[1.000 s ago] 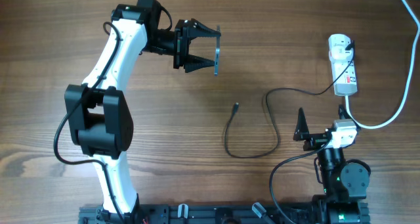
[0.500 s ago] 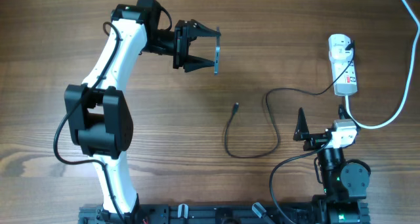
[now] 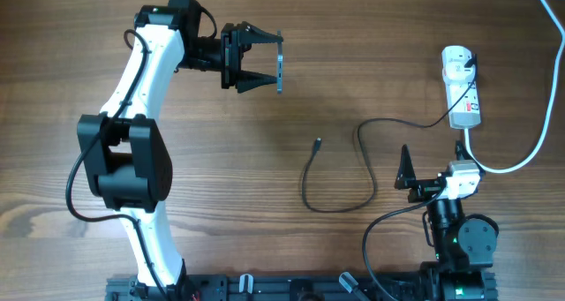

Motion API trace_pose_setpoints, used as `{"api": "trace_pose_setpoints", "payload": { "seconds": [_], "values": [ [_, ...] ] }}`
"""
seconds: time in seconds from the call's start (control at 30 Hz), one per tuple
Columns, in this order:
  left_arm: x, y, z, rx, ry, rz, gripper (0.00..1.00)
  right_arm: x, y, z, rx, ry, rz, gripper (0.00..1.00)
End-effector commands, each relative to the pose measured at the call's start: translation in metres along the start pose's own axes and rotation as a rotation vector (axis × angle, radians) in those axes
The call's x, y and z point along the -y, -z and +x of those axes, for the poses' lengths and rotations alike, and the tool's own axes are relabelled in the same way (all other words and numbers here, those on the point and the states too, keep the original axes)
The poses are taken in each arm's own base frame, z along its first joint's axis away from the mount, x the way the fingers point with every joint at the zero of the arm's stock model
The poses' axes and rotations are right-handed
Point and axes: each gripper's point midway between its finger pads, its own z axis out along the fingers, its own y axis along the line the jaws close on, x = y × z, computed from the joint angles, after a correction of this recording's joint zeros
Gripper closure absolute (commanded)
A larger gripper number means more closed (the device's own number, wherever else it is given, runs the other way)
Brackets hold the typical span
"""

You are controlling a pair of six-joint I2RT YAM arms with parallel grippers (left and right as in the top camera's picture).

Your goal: Plug charger to phone and switch on socket

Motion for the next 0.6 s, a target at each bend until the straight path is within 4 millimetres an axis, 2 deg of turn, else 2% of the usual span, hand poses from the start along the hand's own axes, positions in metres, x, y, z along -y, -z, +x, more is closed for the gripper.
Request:
{"api": "trace_pose_setpoints", "payload": {
  "seconds": [0.0, 0.07, 0.57],
  "values": [
    [0.0192, -0.0086, 0.0285, -0.054, -0.056, 0.028, 0.33, 0.0002, 0.0002, -0.0011, 0.006, -0.003, 0.003, 0.0],
    [0.018, -0.0131, 0.0302, -0.063, -0.056, 0.021, 0.33, 0.0002, 0.0002, -0.0011, 0.006, -0.004, 0.003, 0.0],
    [0.018, -0.0128, 0.0301, -0.062, -0.056, 0.021, 0.34, 0.0003, 0.0002, -0.0011, 0.006, -0.003, 0.003, 0.0]
  ]
}}
